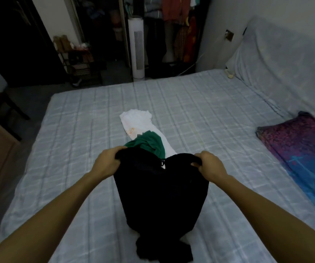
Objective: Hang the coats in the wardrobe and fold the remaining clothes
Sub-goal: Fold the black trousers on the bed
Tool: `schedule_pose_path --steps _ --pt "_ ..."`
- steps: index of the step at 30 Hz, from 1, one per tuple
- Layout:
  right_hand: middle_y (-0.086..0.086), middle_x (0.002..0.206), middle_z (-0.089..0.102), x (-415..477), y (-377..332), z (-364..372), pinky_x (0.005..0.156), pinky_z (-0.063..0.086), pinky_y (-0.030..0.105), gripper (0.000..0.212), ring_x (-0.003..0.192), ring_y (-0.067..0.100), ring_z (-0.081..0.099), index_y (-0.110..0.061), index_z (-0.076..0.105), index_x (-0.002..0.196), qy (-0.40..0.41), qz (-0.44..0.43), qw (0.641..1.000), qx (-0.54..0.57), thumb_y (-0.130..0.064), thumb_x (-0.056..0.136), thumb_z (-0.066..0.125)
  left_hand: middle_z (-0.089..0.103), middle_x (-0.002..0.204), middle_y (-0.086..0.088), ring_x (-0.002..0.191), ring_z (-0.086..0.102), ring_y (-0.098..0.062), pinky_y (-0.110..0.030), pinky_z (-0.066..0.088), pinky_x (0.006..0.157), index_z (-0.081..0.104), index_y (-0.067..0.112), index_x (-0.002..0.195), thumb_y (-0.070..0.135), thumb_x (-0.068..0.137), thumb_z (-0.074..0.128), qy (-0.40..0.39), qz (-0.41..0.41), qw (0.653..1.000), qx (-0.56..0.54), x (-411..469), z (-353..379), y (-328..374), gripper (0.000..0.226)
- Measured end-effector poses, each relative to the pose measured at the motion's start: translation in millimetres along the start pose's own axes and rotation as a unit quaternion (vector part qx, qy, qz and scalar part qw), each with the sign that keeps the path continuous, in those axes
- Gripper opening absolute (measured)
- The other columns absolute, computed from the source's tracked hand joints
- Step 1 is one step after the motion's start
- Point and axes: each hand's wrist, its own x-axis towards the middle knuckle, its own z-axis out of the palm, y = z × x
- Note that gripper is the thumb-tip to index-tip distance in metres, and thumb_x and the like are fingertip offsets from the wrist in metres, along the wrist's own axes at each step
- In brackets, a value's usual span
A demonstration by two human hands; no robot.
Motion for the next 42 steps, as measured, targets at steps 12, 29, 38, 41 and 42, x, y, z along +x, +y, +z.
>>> schedule_pose_path --steps 12,29,38,41,42 --pt "0.009 0.101 0.059 200.5 -123.2 -226.2 0.07 0.047 0.039 0.021 0.09 0.035 0.06 -0.026 0.066 0.11 0.257 -0.127 0.952 -0.105 -0.033 0.092 0.057 0.067 0.112 -0.004 0.099 0.061 -0.03 -0.04 0.051 0.078 0.062 0.028 0.119 0.027 0.095 0.05 0.172 0.044 0.983 0.056 177.1 -201.5 66.8 0.027" --pt "0.005 0.093 0.055 30.6 -163.4 -257.8 0.056 0.048 0.038 0.022 0.068 0.031 0.056 -0.026 0.065 0.113 0.431 -0.233 0.872 -0.012 -0.03 0.092 0.059 0.066 0.115 0.0 0.106 0.059 -0.017 -0.027 0.047 0.088 0.062 0.022 0.122 0.016 0.094 0.055 0.342 0.093 0.935 -0.018 5.2 -263.6 136.1 0.03" --pt "0.003 0.084 0.059 -118.5 -58.6 -45.0 0.047 0.041 0.029 0.03 0.058 0.029 0.059 -0.024 0.071 0.104 0.264 -0.215 0.94 0.015 -0.015 0.076 0.077 0.063 0.105 0.007 0.103 0.061 -0.019 -0.023 0.04 0.083 0.067 0.031 0.109 -0.001 0.089 0.053 0.133 0.005 0.991 -0.017 -189.7 -89.3 37.4 0.04" --pt "0.002 0.083 0.058 -178.7 -30.5 12.9 0.044 0.035 0.025 0.031 0.055 0.026 0.057 -0.023 0.071 0.105 0.198 -0.205 0.958 0.011 -0.01 0.076 0.077 0.062 0.102 0.008 0.097 0.061 -0.015 -0.023 0.041 0.08 0.06 0.049 0.098 -0.006 0.088 0.048 0.079 -0.022 0.996 -0.035 -257.6 -35.6 16.2 0.057" --pt "0.002 0.082 0.058 -198.5 -22.6 29.6 0.044 0.031 0.024 0.033 0.054 0.024 0.055 -0.023 0.072 0.104 0.183 -0.202 0.962 0.008 -0.008 0.075 0.077 0.062 0.103 0.009 0.098 0.062 -0.016 -0.022 0.041 0.079 0.06 0.045 0.1 -0.006 0.088 0.047 0.061 -0.037 0.997 -0.032 -278.7 -18.3 6.5 0.054"
